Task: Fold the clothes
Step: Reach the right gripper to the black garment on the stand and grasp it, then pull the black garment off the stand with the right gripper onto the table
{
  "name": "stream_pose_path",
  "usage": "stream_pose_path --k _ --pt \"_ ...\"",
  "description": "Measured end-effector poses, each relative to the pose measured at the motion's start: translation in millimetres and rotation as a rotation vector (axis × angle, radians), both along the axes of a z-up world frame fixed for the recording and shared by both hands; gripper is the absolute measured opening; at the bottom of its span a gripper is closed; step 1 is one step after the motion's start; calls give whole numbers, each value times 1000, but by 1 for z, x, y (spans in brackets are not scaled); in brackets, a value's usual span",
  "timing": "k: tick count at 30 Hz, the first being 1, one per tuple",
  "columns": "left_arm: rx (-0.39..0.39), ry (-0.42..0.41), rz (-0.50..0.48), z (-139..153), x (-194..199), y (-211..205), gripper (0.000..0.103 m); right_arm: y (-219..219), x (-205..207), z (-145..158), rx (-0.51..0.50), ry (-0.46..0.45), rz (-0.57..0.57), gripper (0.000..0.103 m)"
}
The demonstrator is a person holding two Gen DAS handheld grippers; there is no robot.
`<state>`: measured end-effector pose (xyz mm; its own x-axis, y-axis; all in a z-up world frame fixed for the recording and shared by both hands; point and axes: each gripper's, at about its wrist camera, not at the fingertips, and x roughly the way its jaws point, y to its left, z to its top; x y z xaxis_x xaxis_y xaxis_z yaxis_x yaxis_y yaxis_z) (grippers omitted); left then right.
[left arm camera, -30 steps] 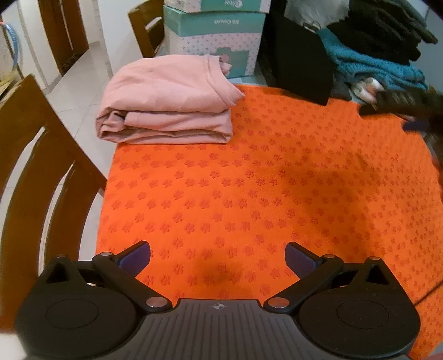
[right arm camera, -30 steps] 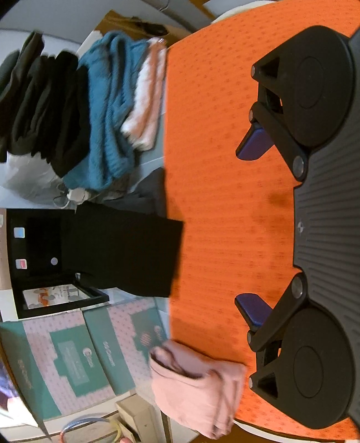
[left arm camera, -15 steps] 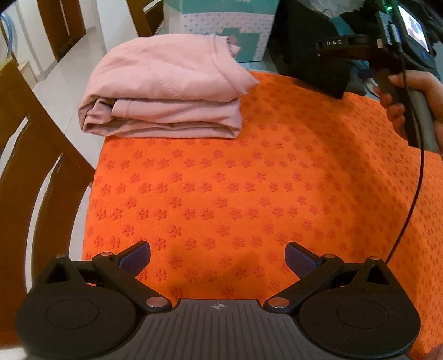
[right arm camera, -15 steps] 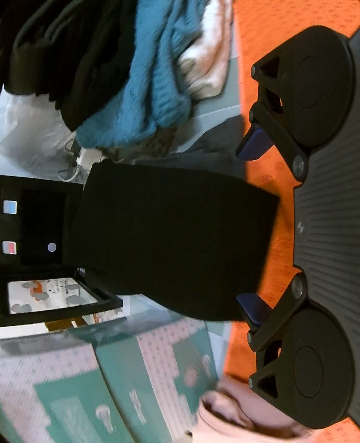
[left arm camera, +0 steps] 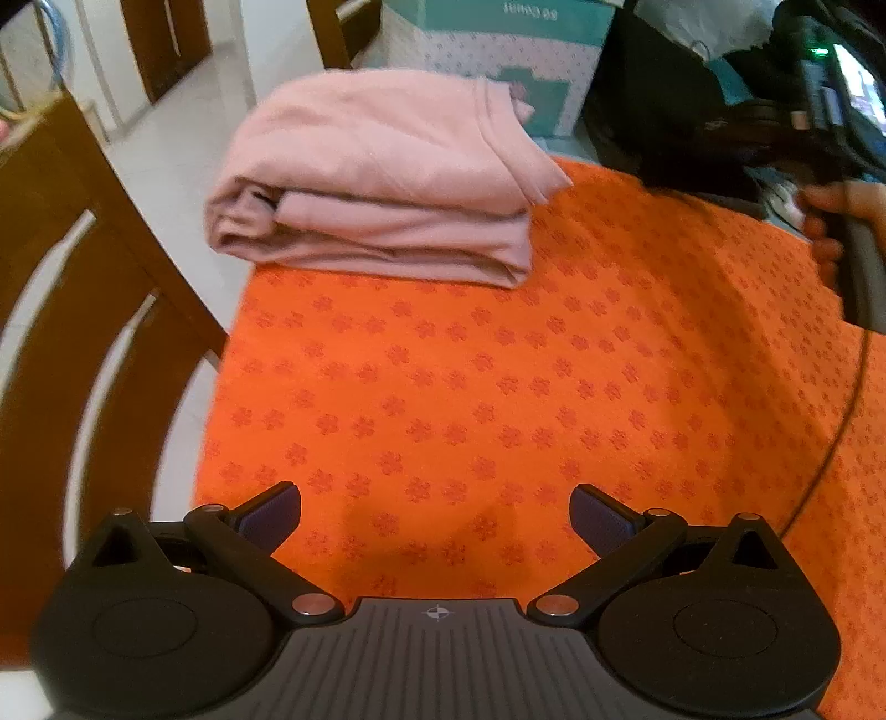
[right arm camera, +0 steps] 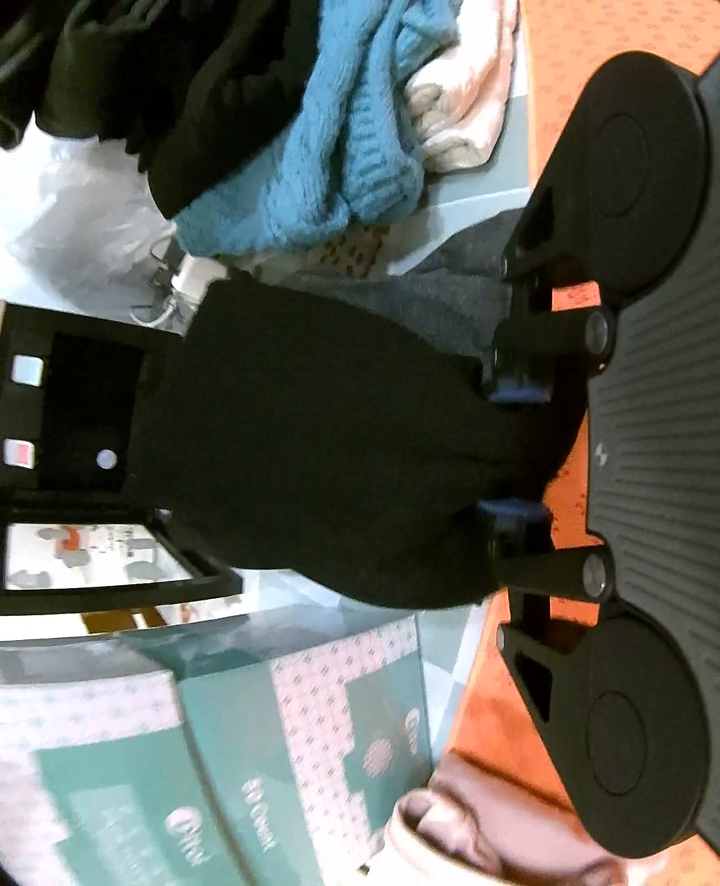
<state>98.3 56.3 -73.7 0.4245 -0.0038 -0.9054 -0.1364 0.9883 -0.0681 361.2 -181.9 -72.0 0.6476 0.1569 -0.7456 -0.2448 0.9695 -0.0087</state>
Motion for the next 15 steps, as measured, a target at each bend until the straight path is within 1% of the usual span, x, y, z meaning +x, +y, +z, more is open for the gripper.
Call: stream_pose_path --k 2,3,5,8,11,15 --pt "18 -36 -12 5 -4 -2 103 -4 -12 11 19 -16 2 21" --pt "13 -40 -21 8 -5 -3 103 -7 -18 17 30 -21 3 15" --pt "0 -45 -28 12 -8 -3 103 -13 -33 29 59 -21 7 15" --pt "-22 -52 -37 15 -14 -4 103 -21 -66 44 103 -14 19 15" --pt "-24 -52 -30 16 -21 -6 103 -27 -103 54 127 4 28 15" --pt "-42 -77 6 21 -32 -5 103 -36 -155 62 145 36 41 15"
